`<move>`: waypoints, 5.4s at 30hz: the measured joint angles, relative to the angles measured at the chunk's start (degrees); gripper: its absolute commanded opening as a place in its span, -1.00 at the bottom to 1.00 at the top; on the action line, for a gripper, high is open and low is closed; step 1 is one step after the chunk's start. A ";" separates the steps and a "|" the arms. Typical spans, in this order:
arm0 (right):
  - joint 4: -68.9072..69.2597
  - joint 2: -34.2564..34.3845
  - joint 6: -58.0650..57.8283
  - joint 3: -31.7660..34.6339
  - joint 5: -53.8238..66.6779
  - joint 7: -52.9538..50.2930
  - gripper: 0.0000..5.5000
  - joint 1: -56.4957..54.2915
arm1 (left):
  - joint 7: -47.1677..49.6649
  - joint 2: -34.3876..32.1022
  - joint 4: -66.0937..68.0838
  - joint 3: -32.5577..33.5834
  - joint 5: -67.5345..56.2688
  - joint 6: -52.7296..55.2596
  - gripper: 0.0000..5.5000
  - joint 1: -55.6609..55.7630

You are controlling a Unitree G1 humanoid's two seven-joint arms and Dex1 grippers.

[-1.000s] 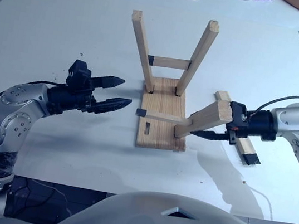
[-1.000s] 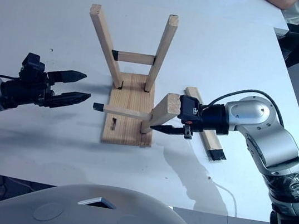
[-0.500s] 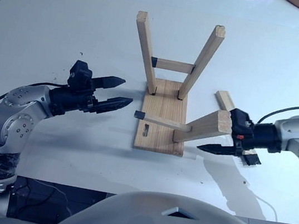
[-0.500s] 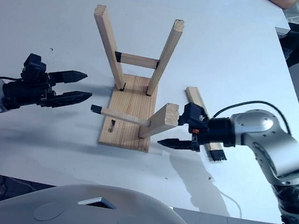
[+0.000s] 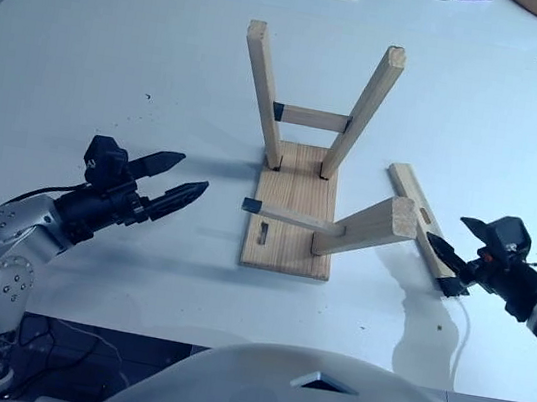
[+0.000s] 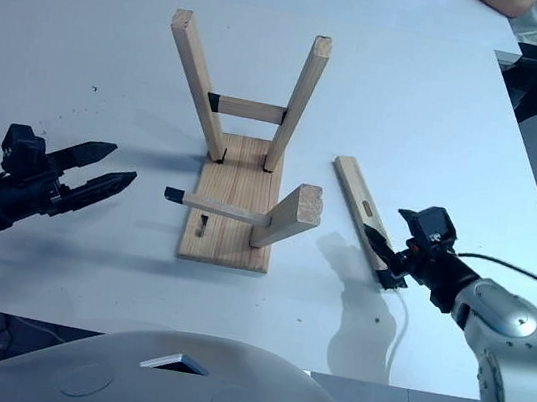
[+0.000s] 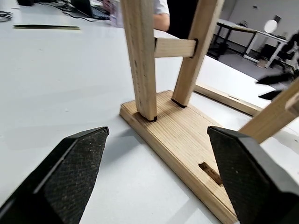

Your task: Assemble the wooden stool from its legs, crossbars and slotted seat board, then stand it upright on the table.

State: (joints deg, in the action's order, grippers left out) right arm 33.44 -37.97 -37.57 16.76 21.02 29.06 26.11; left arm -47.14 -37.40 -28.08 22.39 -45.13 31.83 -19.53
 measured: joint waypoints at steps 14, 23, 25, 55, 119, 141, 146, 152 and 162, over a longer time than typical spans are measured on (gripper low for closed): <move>-9.81 3.28 3.88 0.26 2.52 4.99 0.25 0.06 | 1.29 1.02 -1.45 -2.59 -1.93 1.30 0.42 1.55; -13.42 3.89 8.09 -4.95 -2.09 4.41 0.19 0.30 | 1.21 0.08 -0.51 -4.25 -1.72 1.31 0.42 3.70; -13.75 4.19 9.11 -5.25 -2.26 4.35 0.10 0.41 | 1.22 -0.26 -0.21 -4.29 -1.17 1.31 0.42 4.28; -5.58 -17.62 -9.84 8.13 57.68 23.79 -0.26 -43.00 | 15.59 -1.42 -3.75 -11.52 -31.02 19.85 0.10 54.78; -22.59 -15.69 -8.16 -3.92 30.71 36.76 0.14 -57.97 | 5.24 -5.02 -0.27 -11.31 -24.45 17.10 -0.26 51.44; -14.60 -17.62 -9.58 18.40 32.46 30.82 0.14 -32.60 | -31.60 -20.20 10.15 1.81 -0.44 -3.19 -0.26 19.05; -17.36 -18.30 -9.05 12.89 32.53 32.00 0.14 -37.11 | -30.15 -15.19 3.51 -1.07 0.59 -5.63 -0.26 12.13; -19.21 -19.35 -8.03 9.56 31.84 34.19 0.14 -40.48 | -29.54 -13.68 1.92 -4.22 5.82 -10.46 -0.26 8.37; -18.90 -19.06 -6.77 8.01 30.61 34.71 0.14 -40.27 | -26.73 -12.72 2.00 -8.45 8.07 -12.67 -0.26 9.48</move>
State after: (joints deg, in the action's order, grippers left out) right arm 14.55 -57.03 -44.34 24.77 51.63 63.77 -14.16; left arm -73.88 -50.11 -26.07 13.94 -37.07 19.16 -10.06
